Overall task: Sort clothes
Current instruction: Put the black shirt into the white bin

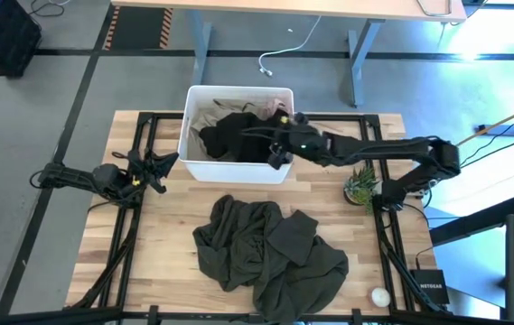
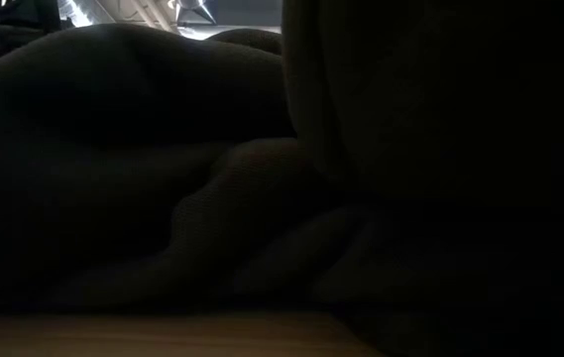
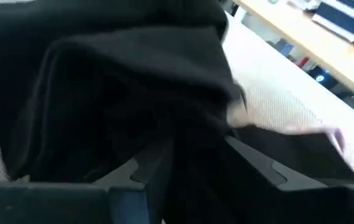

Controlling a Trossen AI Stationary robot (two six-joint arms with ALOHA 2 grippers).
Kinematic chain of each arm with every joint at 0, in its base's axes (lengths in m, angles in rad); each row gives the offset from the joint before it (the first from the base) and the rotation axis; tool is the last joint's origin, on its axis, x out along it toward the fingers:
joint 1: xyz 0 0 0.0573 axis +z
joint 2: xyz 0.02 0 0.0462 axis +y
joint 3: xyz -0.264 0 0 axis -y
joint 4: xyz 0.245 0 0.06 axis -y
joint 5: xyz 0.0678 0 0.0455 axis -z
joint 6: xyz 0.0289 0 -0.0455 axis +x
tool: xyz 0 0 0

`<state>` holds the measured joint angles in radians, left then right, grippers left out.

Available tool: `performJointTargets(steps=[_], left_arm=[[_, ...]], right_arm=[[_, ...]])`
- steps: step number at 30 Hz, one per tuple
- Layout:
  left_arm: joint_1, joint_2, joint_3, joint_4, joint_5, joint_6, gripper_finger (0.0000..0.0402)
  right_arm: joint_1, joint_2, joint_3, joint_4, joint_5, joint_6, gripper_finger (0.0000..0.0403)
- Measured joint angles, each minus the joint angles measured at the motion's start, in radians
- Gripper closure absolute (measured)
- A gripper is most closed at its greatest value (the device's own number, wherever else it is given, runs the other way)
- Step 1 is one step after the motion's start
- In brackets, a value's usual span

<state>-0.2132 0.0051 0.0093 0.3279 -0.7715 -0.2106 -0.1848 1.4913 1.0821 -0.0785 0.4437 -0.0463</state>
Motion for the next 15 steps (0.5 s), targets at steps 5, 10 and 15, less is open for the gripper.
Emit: performJointTargets(steps=[5, 10, 15], left_arm=[[0.000, 0.000, 0.000, -0.005, -0.017, 0.003, 0.0398], [0.000, 0.000, 0.000, -0.005, -0.018, 0.003, 0.0398], [0.000, 0.000, 0.000, -0.005, -0.018, 0.001, 0.0398]], right_arm=[[0.000, 0.120, 0.170, -0.157, -0.020, 0.028, 0.0253], [-0.001, 0.228, 0.393, -0.386, -0.017, 0.062, 0.0253], [-0.008, 0.328, 0.502, -0.491, -0.054, 0.074, 0.0253]])
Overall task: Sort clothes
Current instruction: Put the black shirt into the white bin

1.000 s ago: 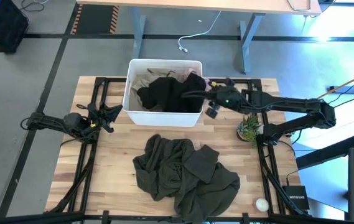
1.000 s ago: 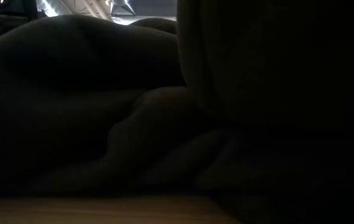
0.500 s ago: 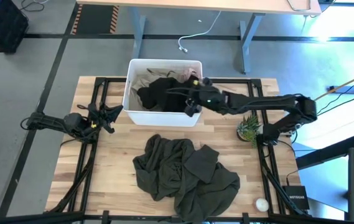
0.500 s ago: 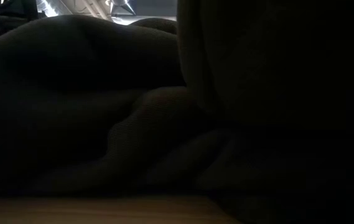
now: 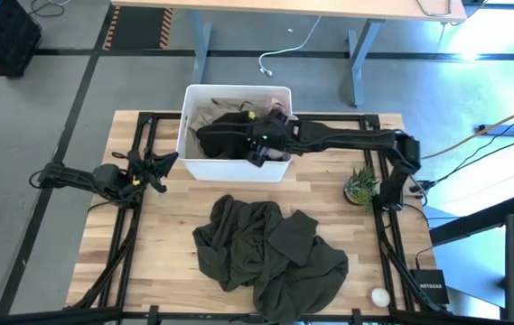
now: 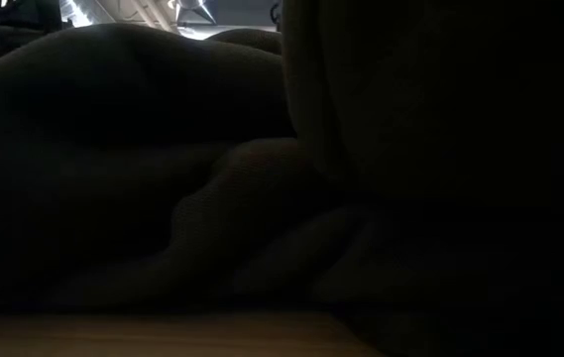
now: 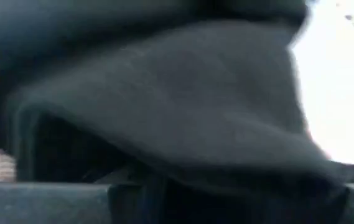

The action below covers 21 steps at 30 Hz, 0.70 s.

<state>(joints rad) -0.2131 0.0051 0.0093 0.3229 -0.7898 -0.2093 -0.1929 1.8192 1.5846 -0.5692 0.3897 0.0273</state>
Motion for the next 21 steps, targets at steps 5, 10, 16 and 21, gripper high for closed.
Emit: performJointTargets(steps=[5, 10, 16, 21], left_arm=[[0.000, 0.000, 0.000, 0.000, -0.001, 0.002, 0.0398], [0.000, 0.000, 0.000, -0.001, -0.001, 0.006, 0.0398], [0.000, 0.000, 0.000, -0.002, -0.001, 0.007, 0.0398], [0.000, 0.000, 0.000, -0.003, -0.001, 0.006, 0.0398]], right_arm=[[-0.007, 0.080, 0.005, 0.004, -0.113, 0.007, 0.0254], [-0.005, 0.099, 0.003, 0.020, -0.146, 0.001, 0.0254], [-0.003, 0.047, 0.032, -0.024, -0.147, -0.020, 0.0254], [0.011, -0.038, 0.142, -0.082, -0.146, -0.020, 0.0253]])
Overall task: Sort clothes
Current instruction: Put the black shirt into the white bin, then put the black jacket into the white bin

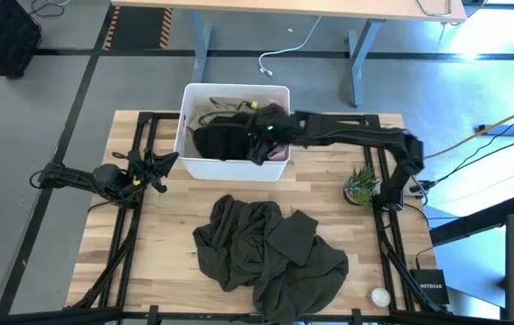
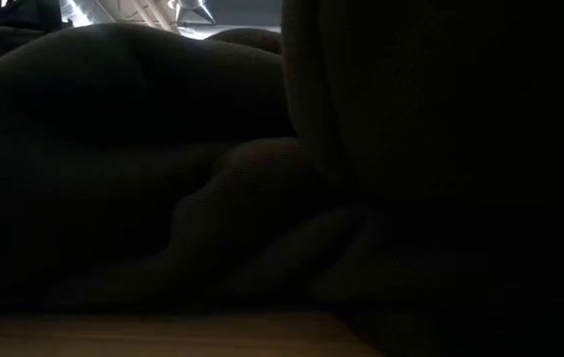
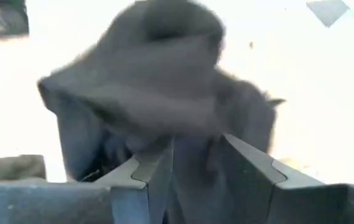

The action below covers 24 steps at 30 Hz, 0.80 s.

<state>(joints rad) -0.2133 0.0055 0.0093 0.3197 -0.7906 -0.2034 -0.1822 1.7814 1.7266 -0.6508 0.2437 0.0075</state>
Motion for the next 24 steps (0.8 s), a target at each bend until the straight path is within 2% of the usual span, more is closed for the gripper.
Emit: performJointTargets(steps=[6, 10, 14, 17, 20, 24], left_arm=[[0.000, 0.000, 0.000, 0.000, 0.000, -0.003, 0.0398], [0.000, 0.000, 0.000, -0.004, 0.000, -0.003, 0.0398], [0.000, 0.000, 0.000, 0.004, 0.000, -0.003, 0.0398], [0.000, 0.000, 0.000, 0.007, 0.001, -0.006, 0.0398], [0.000, -0.001, 0.000, 0.006, 0.001, -0.020, 0.0398], [0.000, -0.001, 0.000, 0.005, 0.001, -0.030, 0.0398]], right_arm=[[0.068, -0.072, 0.126, -0.141, 0.017, 0.000, 0.0253], [0.170, -0.142, 0.170, -0.242, -0.005, 0.012, 0.0253], [0.327, -0.167, 0.166, -0.393, -0.007, 0.047, 0.0253], [0.455, -0.174, 0.165, -0.485, 0.046, 0.121, 0.0253], [0.584, -0.177, 0.116, -0.489, 0.087, 0.200, 0.0253], [0.717, -0.172, -0.007, -0.437, 0.055, 0.276, 0.0253]])
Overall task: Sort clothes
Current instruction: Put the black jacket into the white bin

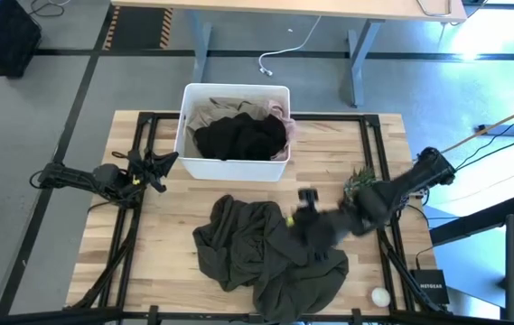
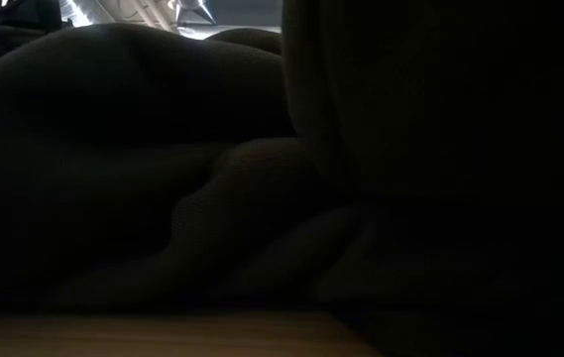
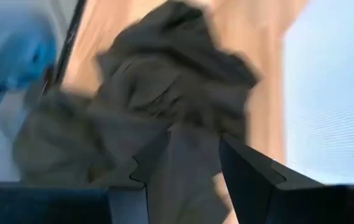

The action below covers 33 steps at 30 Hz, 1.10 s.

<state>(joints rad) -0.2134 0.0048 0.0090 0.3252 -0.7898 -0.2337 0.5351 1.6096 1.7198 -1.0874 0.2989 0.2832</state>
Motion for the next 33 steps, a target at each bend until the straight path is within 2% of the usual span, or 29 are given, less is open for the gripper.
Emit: performJointTargets(steps=[5, 10, 15, 19, 25, 33], left_arm=[[0.000, 0.000, 0.000, 0.000, 0.000, -0.002, 0.0398], [0.000, 0.000, 0.000, 0.000, 0.000, -0.002, 0.0398], [0.000, 0.000, 0.000, -0.001, 0.000, -0.002, 0.0398], [0.000, 0.000, 0.000, -0.003, 0.000, -0.007, 0.0398], [-0.001, 0.000, 0.000, -0.033, 0.001, -0.077, 0.0398], [-0.003, 0.000, 0.000, -0.127, 0.009, -0.225, 0.0398]], right_arm=[[0.070, -0.001, -0.149, 0.114, 0.044, 0.082, 0.0224], [0.055, 0.032, -0.275, 0.308, 0.016, 0.075, 0.0146], [0.008, 0.146, -0.303, 0.404, -0.043, -0.032, 0.0063], [-0.022, 0.235, -0.297, 0.508, -0.087, -0.076, 0.0024], [-0.045, 0.321, -0.265, 0.558, -0.140, -0.117, 0.0012], [-0.129, 0.439, -0.262, 0.549, -0.086, -0.140, 0.0030]])
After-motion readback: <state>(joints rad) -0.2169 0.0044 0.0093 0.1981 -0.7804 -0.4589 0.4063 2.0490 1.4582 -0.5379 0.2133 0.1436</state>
